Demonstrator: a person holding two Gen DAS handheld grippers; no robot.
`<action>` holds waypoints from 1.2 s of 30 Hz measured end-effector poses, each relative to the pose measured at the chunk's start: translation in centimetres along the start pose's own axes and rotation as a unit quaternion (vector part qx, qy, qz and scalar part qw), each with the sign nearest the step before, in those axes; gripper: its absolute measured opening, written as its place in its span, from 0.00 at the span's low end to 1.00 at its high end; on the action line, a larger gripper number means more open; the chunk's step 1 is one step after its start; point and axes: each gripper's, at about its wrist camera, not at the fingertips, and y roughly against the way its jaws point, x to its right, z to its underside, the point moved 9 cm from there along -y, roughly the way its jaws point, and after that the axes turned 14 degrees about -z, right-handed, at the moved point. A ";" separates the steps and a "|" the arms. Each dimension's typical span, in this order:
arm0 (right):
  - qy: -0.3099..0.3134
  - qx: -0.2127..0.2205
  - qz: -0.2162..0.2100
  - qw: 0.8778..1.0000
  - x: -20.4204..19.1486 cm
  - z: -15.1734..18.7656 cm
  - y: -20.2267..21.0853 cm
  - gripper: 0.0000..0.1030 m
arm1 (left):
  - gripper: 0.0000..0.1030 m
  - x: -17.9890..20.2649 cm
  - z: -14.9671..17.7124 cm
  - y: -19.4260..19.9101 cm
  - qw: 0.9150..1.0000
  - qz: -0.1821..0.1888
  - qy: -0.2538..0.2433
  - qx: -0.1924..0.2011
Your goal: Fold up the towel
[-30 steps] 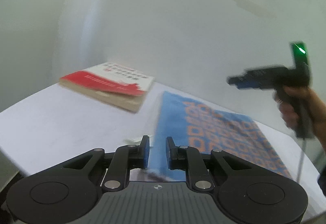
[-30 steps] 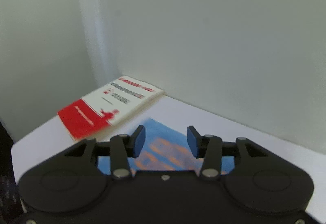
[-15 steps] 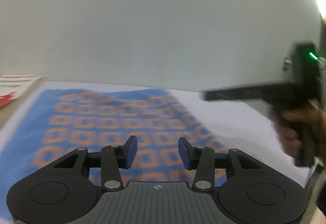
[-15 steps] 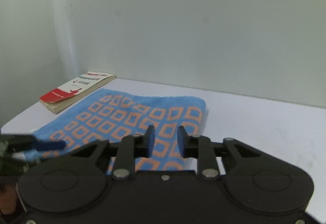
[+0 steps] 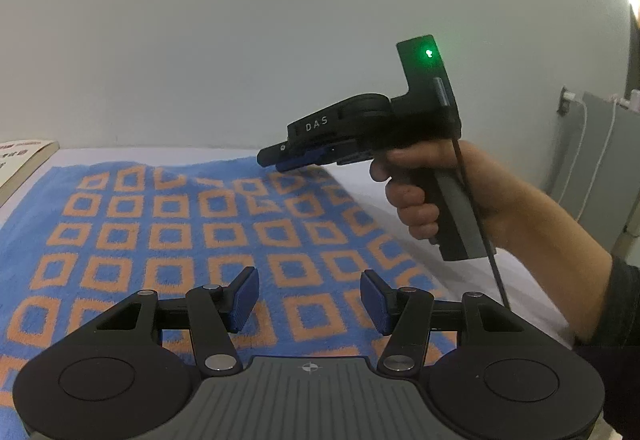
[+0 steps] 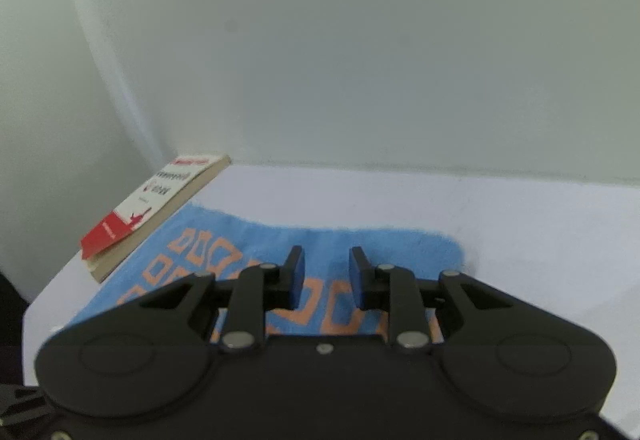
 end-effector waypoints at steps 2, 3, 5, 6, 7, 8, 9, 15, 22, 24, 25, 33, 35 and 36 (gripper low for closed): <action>0.009 -0.008 0.021 1.000 0.3 0.3 -0.3 0.17 | 0.49 0.1 0.1 -1.1 1.000 0.005 -0.005 -0.014; 0.014 -0.010 0.044 0.999 1.0 0.6 -0.2 0.00 | 0.49 0.2 0.2 -1.6 1.000 0.010 -0.007 -0.021; 0.023 -0.006 0.096 0.995 2.3 0.9 0.7 0.00 | 0.49 0.2 0.3 -1.8 0.999 0.015 -0.007 -0.030; 0.029 -0.003 0.116 0.993 2.6 0.9 1.0 0.00 | 0.49 0.1 0.3 -1.9 0.999 0.013 -0.007 -0.032; 0.034 0.000 0.136 0.990 2.8 0.9 1.3 0.00 | 0.50 0.2 0.3 -1.9 0.999 0.012 -0.010 -0.033; 0.036 0.004 0.149 0.988 3.0 0.9 1.5 0.00 | 0.50 0.3 0.4 -2.0 0.999 0.010 -0.014 -0.035; 0.030 0.010 0.146 0.989 2.8 0.8 1.6 0.01 | 0.50 0.3 0.4 -2.1 0.999 0.009 -0.015 -0.035; 0.019 0.007 -0.012 1.000 -2.5 1.4 0.6 0.07 | 0.51 0.2 0.4 -2.2 0.999 0.010 -0.017 -0.036; 0.071 -0.075 -0.027 0.994 -3.1 4.3 -1.1 0.02 | 0.52 0.6 0.5 -2.8 0.999 0.008 -0.027 -0.034; 0.074 -0.067 0.022 0.995 -1.4 3.6 -0.1 0.02 | 0.53 0.7 0.6 -3.0 0.999 0.008 -0.030 -0.034; 0.077 -0.063 0.049 0.994 -0.4 3.3 0.3 0.02 | 0.54 0.8 0.5 -3.0 0.999 0.009 -0.030 -0.034; 0.019 0.018 0.103 0.994 3.0 1.2 2.6 0.20 | 0.61 0.7 0.5 -2.8 0.999 0.018 -0.037 -0.035; 0.004 0.023 0.091 0.996 3.4 1.2 2.4 0.23 | 0.62 0.7 0.5 -2.8 0.999 0.019 -0.037 -0.034; 0.000 0.023 0.089 0.996 3.5 1.2 2.3 0.23 | 0.62 0.7 0.5 -2.8 0.999 0.020 -0.038 -0.034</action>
